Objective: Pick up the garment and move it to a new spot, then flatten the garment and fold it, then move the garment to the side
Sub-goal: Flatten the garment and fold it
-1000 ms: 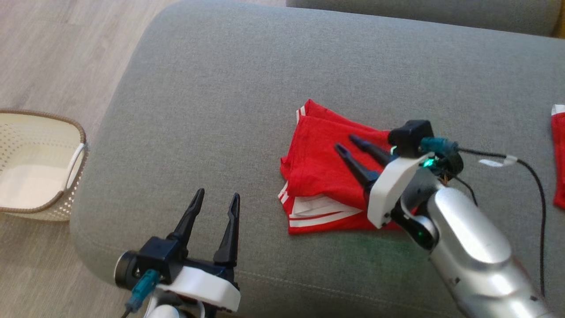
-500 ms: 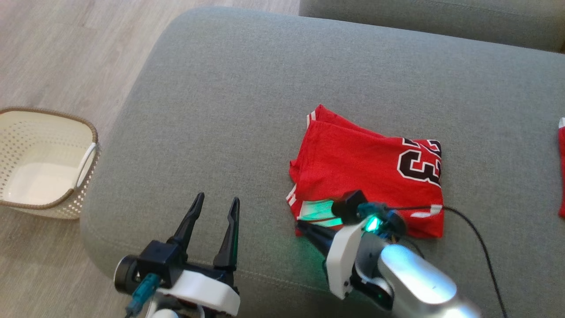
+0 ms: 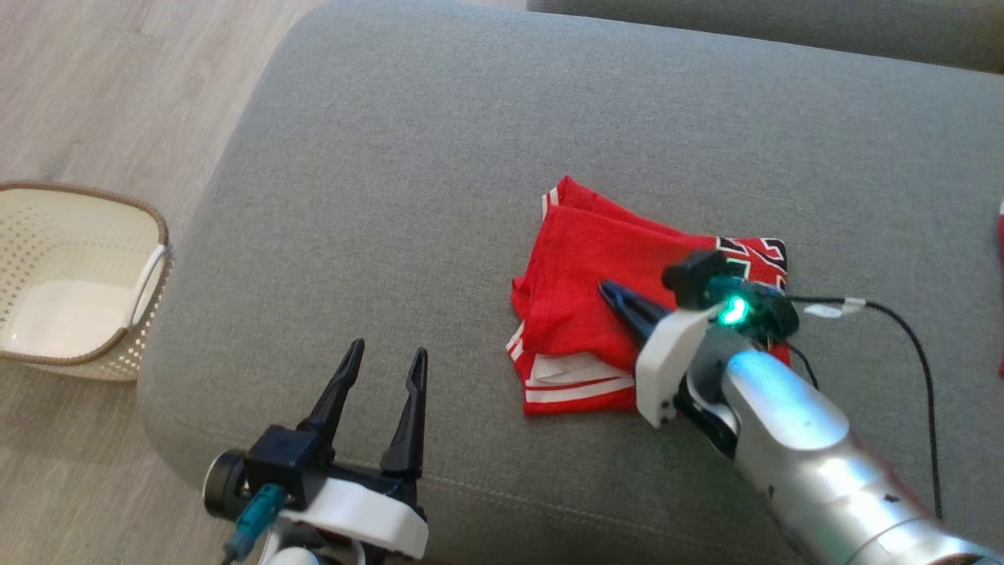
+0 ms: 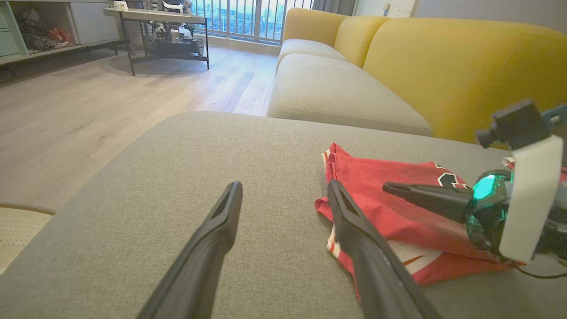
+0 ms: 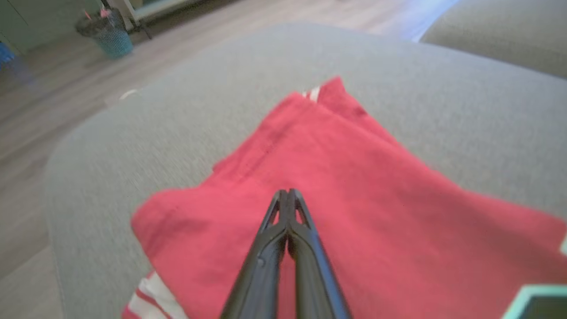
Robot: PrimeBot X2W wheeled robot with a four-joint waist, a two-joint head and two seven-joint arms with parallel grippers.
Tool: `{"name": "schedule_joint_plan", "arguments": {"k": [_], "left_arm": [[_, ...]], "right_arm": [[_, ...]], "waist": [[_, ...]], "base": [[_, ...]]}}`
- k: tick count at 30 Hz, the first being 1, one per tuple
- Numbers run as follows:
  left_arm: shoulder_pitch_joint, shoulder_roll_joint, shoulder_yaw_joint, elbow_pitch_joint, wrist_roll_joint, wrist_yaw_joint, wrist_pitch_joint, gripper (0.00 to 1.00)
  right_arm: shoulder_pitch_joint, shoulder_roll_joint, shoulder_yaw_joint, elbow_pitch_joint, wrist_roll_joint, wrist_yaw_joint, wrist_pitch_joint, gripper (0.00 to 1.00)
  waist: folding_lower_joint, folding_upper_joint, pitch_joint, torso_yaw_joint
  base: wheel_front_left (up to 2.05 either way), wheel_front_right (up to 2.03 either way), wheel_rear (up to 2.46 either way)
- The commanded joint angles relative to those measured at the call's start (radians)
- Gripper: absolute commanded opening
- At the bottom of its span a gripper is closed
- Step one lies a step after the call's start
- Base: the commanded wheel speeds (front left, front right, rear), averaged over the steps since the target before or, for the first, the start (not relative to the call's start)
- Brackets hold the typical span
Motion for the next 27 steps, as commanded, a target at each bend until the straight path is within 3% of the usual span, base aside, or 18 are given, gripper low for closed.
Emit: {"name": "schedule_joint_plan", "arguments": {"k": [1, 4, 16, 21, 22, 23, 24, 27], "left_arm": [[-0.047, 0.006, 0.026, -0.029, 0.007, -0.003, -0.004, 1.00], [-0.048, 0.005, 0.025, -0.022, 0.004, -0.006, -0.005, 1.00], [-0.043, -0.002, 0.031, -0.021, -0.002, -0.002, -0.009, 1.00], [-0.028, -0.004, 0.040, -0.025, -0.002, 0.008, -0.011, 1.00], [-0.015, -0.005, 0.054, -0.031, -0.005, 0.016, -0.012, 1.00], [-0.007, -0.006, 0.060, -0.031, -0.008, 0.020, -0.012, 1.00], [-0.001, -0.005, 0.066, -0.031, -0.010, 0.023, -0.012, 1.00], [0.016, -0.003, 0.097, -0.034, -0.024, 0.032, -0.013, 1.00]], "right_arm": [[-0.010, 0.020, 0.017, 0.003, -0.007, 0.000, 0.003, 0.00], [0.003, 0.023, 0.066, 0.035, 0.008, 0.000, 0.024, 0.00], [0.109, 0.024, 0.355, -0.144, 0.247, 0.000, 0.085, 0.00], [0.120, 0.023, 0.348, -0.193, 0.303, 0.000, 0.004, 0.00], [0.121, 0.016, 0.305, -0.197, 0.285, 0.000, -0.043, 0.27], [0.126, 0.010, 0.275, -0.199, 0.272, 0.000, -0.060, 0.74], [0.134, 0.006, 0.240, -0.205, 0.262, 0.000, -0.072, 1.00], [0.173, -0.009, 0.116, -0.239, 0.227, 0.000, -0.089, 1.00]], "waist": [[0.0000, 0.0000, 0.002, 0.005], [0.0000, 0.0000, 0.003, 0.013], [0.0000, 0.0000, -0.009, -0.009], [0.0000, 0.0000, -0.034, -0.044], [0.0000, 0.0000, -0.050, -0.067], [0.0000, 0.0000, -0.061, -0.079], [0.0000, 0.0000, -0.072, -0.089], [0.0000, 0.0000, -0.106, -0.129]], "base": [[0.00, 0.00, 0.00], [0.00, 0.00, 0.00], [0.00, 0.00, 0.00], [0.00, 0.00, 0.00], [0.00, 0.00, 0.00], [0.00, 0.00, 0.00], [0.00, 0.00, 0.00], [0.00, 0.00, 0.00]]}}
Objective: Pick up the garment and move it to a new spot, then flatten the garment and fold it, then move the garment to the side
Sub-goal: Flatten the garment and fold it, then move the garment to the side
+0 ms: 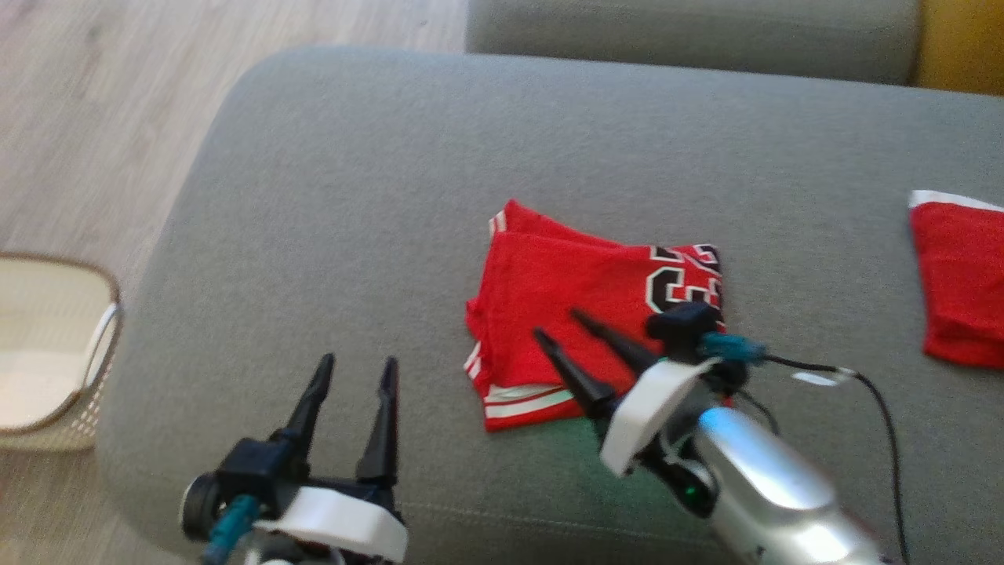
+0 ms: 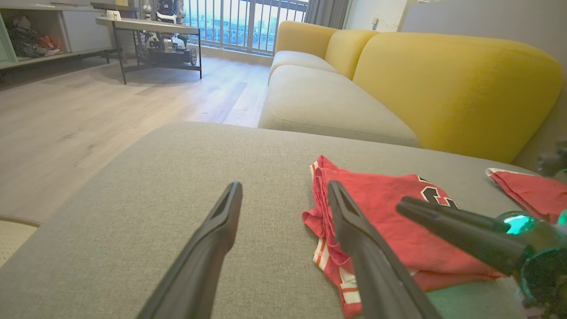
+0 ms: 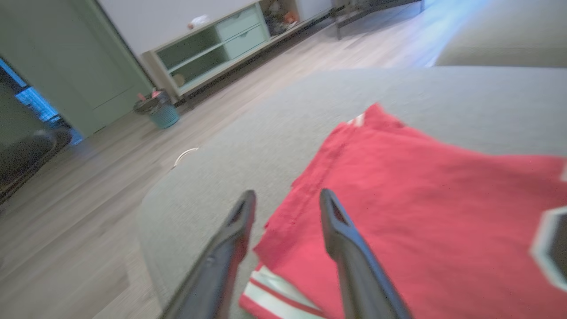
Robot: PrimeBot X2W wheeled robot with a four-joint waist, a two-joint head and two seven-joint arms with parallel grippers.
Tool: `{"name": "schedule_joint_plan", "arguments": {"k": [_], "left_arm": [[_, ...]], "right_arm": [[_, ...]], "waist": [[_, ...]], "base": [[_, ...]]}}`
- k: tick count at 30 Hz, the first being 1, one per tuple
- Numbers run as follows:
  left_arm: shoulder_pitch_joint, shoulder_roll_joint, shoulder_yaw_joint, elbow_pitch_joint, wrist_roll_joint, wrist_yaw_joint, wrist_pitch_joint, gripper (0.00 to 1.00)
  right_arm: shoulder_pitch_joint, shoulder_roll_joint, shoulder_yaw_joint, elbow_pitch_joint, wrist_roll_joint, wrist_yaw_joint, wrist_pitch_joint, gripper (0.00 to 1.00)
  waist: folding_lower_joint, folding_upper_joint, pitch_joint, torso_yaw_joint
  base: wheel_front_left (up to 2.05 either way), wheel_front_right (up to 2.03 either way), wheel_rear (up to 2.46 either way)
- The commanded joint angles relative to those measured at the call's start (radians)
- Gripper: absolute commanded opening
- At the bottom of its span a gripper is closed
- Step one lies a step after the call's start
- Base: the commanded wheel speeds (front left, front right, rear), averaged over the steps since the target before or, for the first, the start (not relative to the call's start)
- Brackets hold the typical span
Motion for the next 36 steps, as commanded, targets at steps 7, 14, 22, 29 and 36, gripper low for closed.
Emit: {"name": "schedule_joint_plan", "arguments": {"k": [7, 14, 22, 29, 36], "left_arm": [[0.015, -0.009, 0.132, -0.061, -0.047, 0.004, -0.012, 1.00], [0.054, -0.015, 0.195, -0.100, 0.027, -0.012, -0.012, 1.00], [0.136, -0.047, 0.264, -0.115, 0.164, -0.056, -0.012, 1.00], [0.175, -0.072, 0.299, -0.092, 0.231, -0.106, -0.012, 1.00], [0.188, -0.093, 0.322, -0.077, 0.268, -0.147, -0.012, 1.00]], "right_arm": [[0.177, -0.012, -0.319, -0.248, -0.248, 0.000, -0.016, 1.00], [0.344, 0.009, -0.491, -0.452, -0.443, 0.000, -0.016, 1.00], [0.523, 0.037, -0.616, -0.609, -0.541, 0.000, -0.016, 1.00], [0.592, 0.038, -0.627, -0.619, -0.490, 0.000, -0.016, 1.00], [0.597, 0.038, -0.637, -0.604, -0.464, 0.000, -0.016, 1.00]], "waist": [[0.0001, 0.0000, -0.089, -0.104], [0.0001, 0.0000, -0.106, -0.130], [0.0001, 0.0000, -0.144, -0.133], [0.0001, 0.0000, -0.153, -0.139], [0.0001, 0.0000, -0.155, -0.136]], "base": [[0.00, 0.00, 0.00], [0.00, 0.00, 0.00], [0.00, 0.00, 0.00], [0.00, 0.00, 0.00], [0.00, 0.00, 0.00]]}}
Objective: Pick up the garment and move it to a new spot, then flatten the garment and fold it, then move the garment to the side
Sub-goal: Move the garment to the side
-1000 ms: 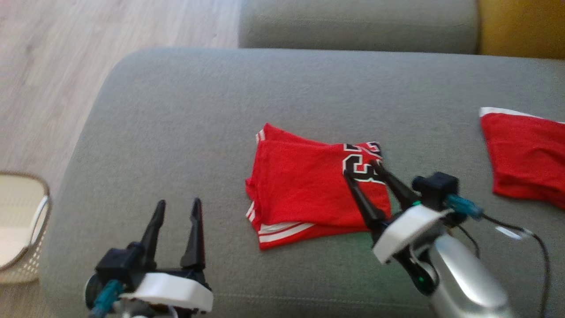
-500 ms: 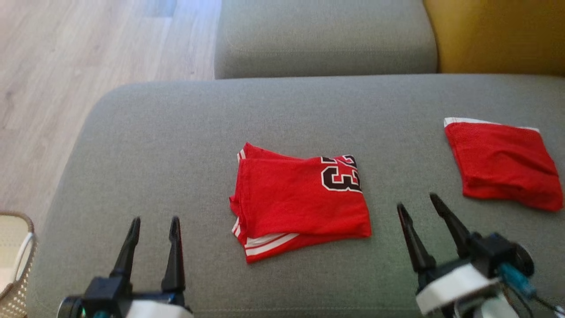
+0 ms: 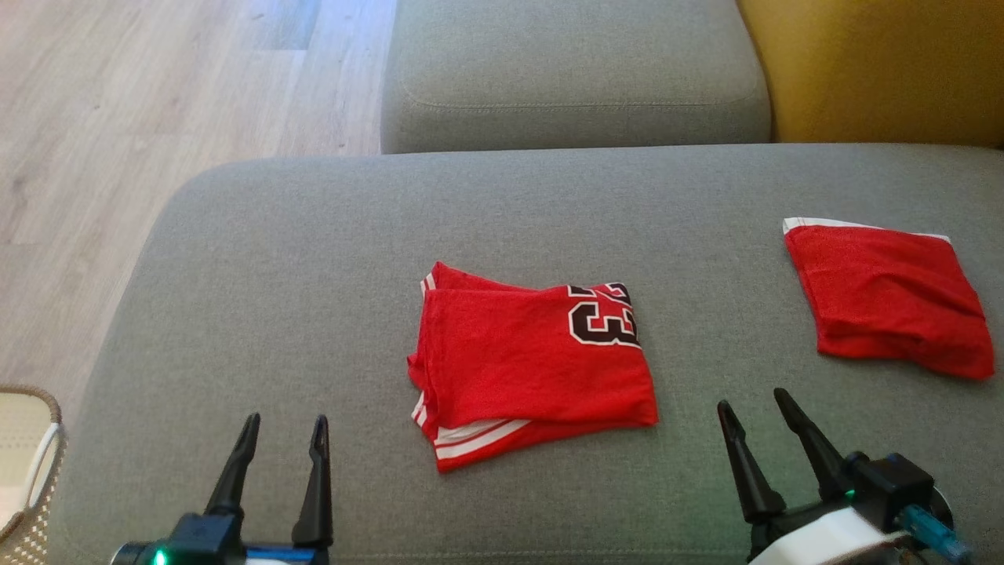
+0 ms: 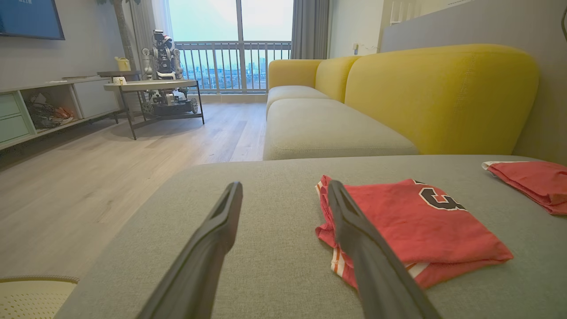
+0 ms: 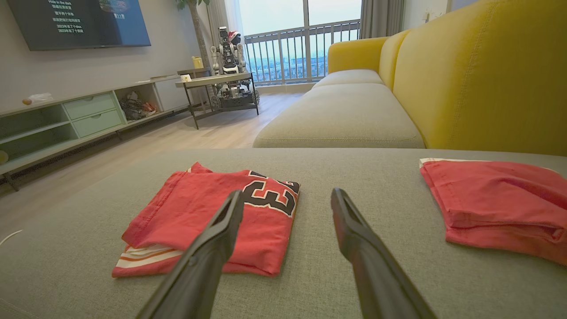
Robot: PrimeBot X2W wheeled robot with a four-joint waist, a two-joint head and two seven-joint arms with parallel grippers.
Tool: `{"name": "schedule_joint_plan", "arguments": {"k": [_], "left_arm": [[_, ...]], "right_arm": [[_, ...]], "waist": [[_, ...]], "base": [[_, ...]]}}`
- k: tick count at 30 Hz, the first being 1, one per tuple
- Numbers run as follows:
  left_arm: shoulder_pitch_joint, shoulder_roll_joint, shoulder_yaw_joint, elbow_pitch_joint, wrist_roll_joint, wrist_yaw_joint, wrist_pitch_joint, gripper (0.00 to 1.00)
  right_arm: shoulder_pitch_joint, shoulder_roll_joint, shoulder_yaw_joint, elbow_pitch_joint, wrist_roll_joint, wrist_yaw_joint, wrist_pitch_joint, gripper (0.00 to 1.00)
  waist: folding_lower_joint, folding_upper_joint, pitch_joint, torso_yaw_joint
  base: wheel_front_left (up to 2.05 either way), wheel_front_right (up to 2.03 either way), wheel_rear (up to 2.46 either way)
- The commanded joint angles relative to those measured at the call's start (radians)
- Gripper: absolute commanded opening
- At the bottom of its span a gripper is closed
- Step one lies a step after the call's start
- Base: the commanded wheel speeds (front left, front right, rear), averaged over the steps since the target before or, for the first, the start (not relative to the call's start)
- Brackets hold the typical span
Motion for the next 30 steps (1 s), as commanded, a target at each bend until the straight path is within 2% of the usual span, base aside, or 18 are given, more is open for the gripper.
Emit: {"name": "schedule_joint_plan", "arguments": {"k": [1, 16, 19, 23, 30], "left_arm": [[-0.028, -0.013, 0.042, -0.029, 0.012, -0.010, -0.009, 1.00], [-0.027, -0.046, 0.060, -0.015, 0.040, -0.040, -0.009, 1.00], [-0.032, -0.050, 0.062, -0.011, 0.043, -0.044, -0.009, 1.00], [-0.045, -0.057, 0.060, 0.008, 0.037, -0.052, -0.009, 1.00], [-0.075, -0.064, 0.034, 0.022, 0.063, -0.052, -0.009, 1.00]], "right_arm": [[-0.033, -0.005, 0.016, -0.027, 0.010, 0.000, -0.009, 1.00], [-0.069, -0.005, 0.004, 0.023, -0.001, 0.000, -0.009, 1.00], [-0.107, -0.005, 0.032, 0.068, 0.042, 0.000, -0.009, 1.00], [-0.194, -0.005, 0.067, 0.207, 0.128, 0.000, -0.009, 1.00], [-0.414, -0.005, 0.075, 0.547, 0.298, 0.000, 0.040, 1.00]], "waist": [[0.0001, 0.0000, 0.000, 0.003], [0.0001, 0.0000, 0.021, 0.036], [0.0001, 0.0000, 0.031, 0.042], [0.0001, 0.0000, 0.050, 0.057], [0.0001, 0.0000, 0.083, 0.105]], "base": [[0.00, 0.00, 0.00], [0.00, 0.00, 0.00], [0.00, 0.00, 0.00], [0.00, 0.00, 0.00], [0.00, 0.00, 0.00]]}}
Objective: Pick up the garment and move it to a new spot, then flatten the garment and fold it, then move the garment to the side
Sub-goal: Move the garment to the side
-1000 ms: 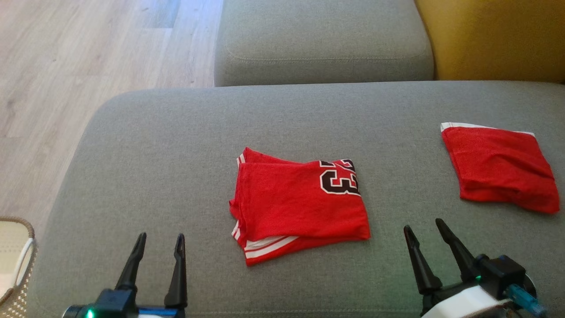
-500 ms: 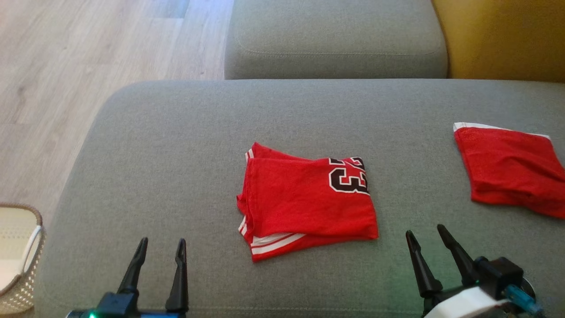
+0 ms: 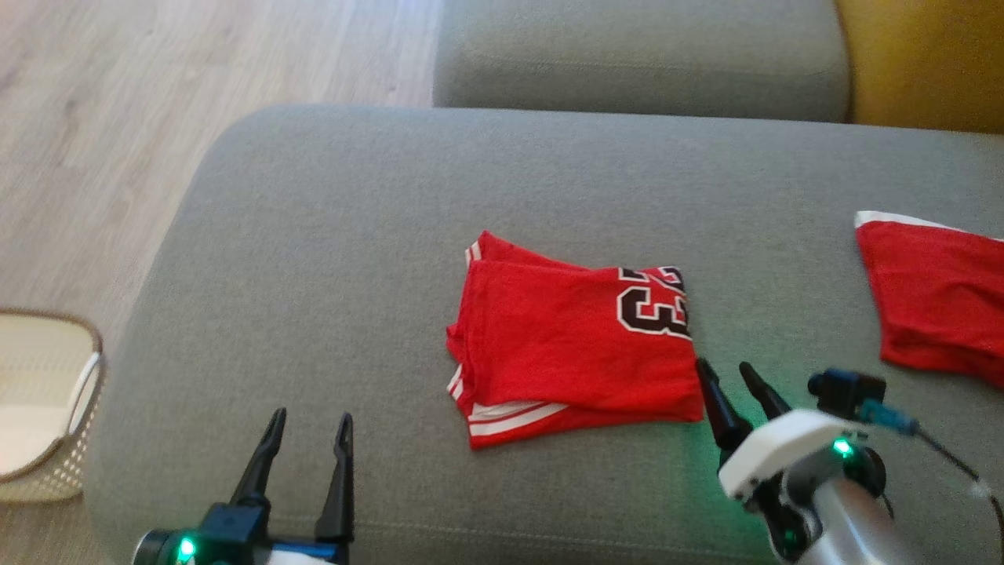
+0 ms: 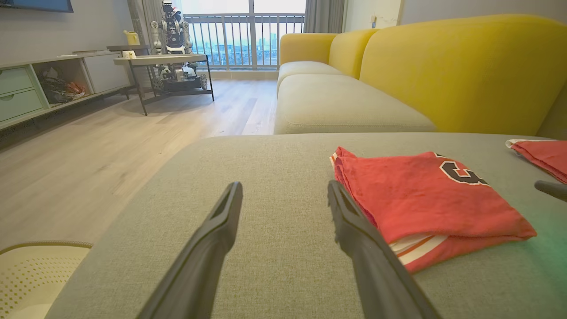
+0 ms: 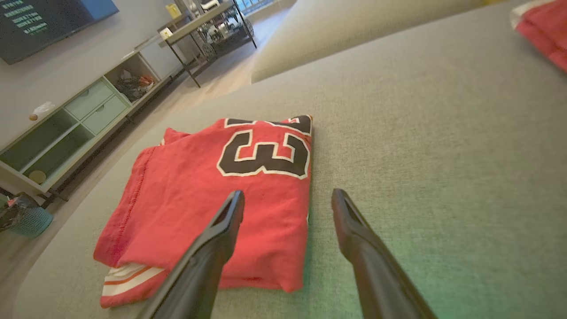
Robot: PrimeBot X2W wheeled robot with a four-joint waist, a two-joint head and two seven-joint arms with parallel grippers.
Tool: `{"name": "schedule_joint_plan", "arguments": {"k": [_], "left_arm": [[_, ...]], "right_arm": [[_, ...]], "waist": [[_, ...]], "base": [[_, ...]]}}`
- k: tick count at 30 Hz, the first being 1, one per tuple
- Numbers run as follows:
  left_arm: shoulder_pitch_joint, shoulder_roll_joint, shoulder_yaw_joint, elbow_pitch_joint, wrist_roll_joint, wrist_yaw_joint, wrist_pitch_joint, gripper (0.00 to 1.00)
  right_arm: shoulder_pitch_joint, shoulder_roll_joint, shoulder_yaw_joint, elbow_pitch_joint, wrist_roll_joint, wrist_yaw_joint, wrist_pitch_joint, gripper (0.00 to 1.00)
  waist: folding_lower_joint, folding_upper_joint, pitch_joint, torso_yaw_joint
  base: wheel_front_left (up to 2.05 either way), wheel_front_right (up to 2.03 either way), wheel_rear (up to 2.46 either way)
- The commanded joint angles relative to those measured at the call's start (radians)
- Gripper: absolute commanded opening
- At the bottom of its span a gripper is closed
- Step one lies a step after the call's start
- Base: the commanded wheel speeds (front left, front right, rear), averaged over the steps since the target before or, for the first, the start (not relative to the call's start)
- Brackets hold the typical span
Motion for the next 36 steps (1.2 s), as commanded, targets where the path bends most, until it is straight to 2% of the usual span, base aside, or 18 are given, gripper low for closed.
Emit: {"name": "schedule_joint_plan", "arguments": {"k": [1, 6, 12, 13, 14, 16, 19, 24, 30, 36], "left_arm": [[-0.054, -0.013, 0.023, -0.028, 0.007, 0.006, -0.009, 1.00], [-0.075, -0.016, 0.006, -0.025, 0.003, 0.007, -0.009, 1.00], [-0.089, -0.019, -0.005, -0.020, -0.011, 0.003, -0.009, 1.00], [-0.092, -0.019, -0.007, -0.020, -0.016, 0.002, -0.009, 1.00], [-0.094, -0.019, -0.008, -0.020, -0.021, 0.002, -0.009, 1.00], [-0.097, -0.020, -0.010, -0.020, -0.026, 0.003, -0.009, 1.00], [-0.097, -0.021, -0.009, -0.021, -0.037, 0.005, -0.009, 1.00], [-0.101, -0.021, -0.001, -0.025, -0.050, 0.004, -0.009, 1.00], [-0.115, -0.021, -0.002, -0.034, -0.053, 0.003, -0.009, 1.00], [-0.131, -0.021, -0.006, -0.033, -0.046, -0.001, -0.009, 1.00]], "right_arm": [[-0.062, -0.007, 0.017, -0.002, 0.016, 0.000, 0.008, 1.00], [-0.175, -0.007, 0.007, 0.158, 0.111, 0.000, 0.072, 1.00], [-0.256, -0.007, 0.009, 0.299, 0.137, 0.000, 0.077, 1.00], [-0.265, -0.007, 0.014, 0.318, 0.135, 0.000, 0.076, 0.90], [-0.271, -0.007, 0.021, 0.331, 0.138, 0.000, 0.076, 0.58], [-0.279, -0.007, 0.040, 0.345, 0.149, 0.000, 0.073, 0.00], [-0.290, -0.008, 0.066, 0.350, 0.153, 0.000, 0.052, 0.00], [-0.336, -0.047, 0.105, 0.320, 0.146, 0.000, 0.015, 0.00], [-0.396, -0.118, 0.131, 0.283, 0.121, 0.000, 0.005, 0.00], [-0.479, -0.233, 0.107, 0.259, 0.061, 0.000, -0.004, 0.00]], "waist": [[0.0000, -0.0001, 0.015, 0.017], [0.0000, -0.0001, 0.041, 0.049], [0.0000, -0.0001, 0.056, 0.066], [0.0000, -0.0001, 0.057, 0.069], [0.0000, -0.0001, 0.058, 0.070], [0.0000, -0.0001, 0.060, 0.069], [0.0000, -0.0001, 0.065, 0.056], [0.0000, -0.0001, 0.082, -0.004], [0.0000, -0.0001, 0.106, -0.071], [0.0000, -0.0001, 0.133, -0.146]], "base": [[0.00, 0.00, 0.00], [0.00, 0.00, 0.00], [0.00, 0.00, 0.00], [0.00, 0.00, 0.00], [0.00, 0.00, 0.00], [0.00, 0.00, 0.00], [0.00, 0.00, 0.00], [0.00, 0.00, 0.00], [0.00, 0.00, 0.00], [0.00, 0.00, 0.00]]}}
